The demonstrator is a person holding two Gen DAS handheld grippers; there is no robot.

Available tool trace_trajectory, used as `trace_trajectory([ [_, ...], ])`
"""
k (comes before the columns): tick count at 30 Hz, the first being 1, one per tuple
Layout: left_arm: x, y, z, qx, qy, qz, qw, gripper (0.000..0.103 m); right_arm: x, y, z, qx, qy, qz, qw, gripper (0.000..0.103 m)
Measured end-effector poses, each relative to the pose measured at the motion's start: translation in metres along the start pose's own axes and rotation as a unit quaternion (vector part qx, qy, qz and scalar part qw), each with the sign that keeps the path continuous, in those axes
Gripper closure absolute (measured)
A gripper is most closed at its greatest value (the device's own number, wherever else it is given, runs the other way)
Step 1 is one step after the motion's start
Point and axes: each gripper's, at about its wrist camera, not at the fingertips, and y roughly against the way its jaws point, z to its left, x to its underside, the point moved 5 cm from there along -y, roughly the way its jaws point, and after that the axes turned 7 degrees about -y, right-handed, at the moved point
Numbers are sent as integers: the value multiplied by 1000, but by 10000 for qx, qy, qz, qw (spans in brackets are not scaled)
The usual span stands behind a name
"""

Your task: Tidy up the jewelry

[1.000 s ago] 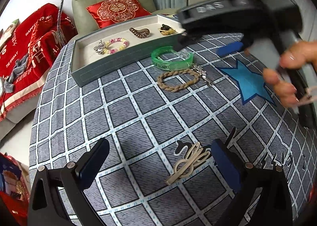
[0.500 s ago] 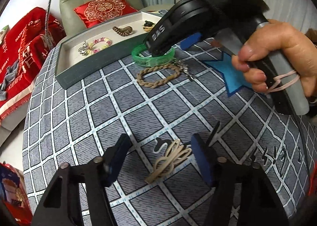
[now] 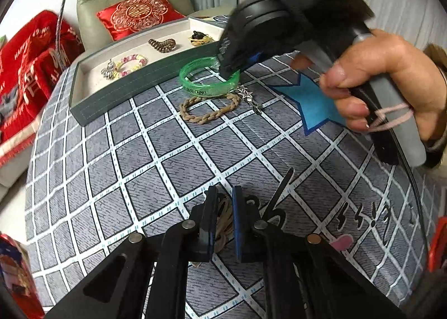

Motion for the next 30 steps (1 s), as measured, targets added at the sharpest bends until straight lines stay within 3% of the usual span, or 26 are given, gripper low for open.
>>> trace_trajectory([
  [3,1,3,7,82,208,-26,9997,80,2,7,-4,-107,-98,-52,9999,89],
  [5,1,4,11,135,332,-50,9993,89,4,12,-6,-175,-134,-84,9997,89],
  [20,0,35,49,100,941,-263,9952,89,20,53,-15,-691,-406,-278,9964,89],
  [30,10,51,40,-175,525,-241,9982,89,39,69,-17,-929,-477,-261,9942,89],
])
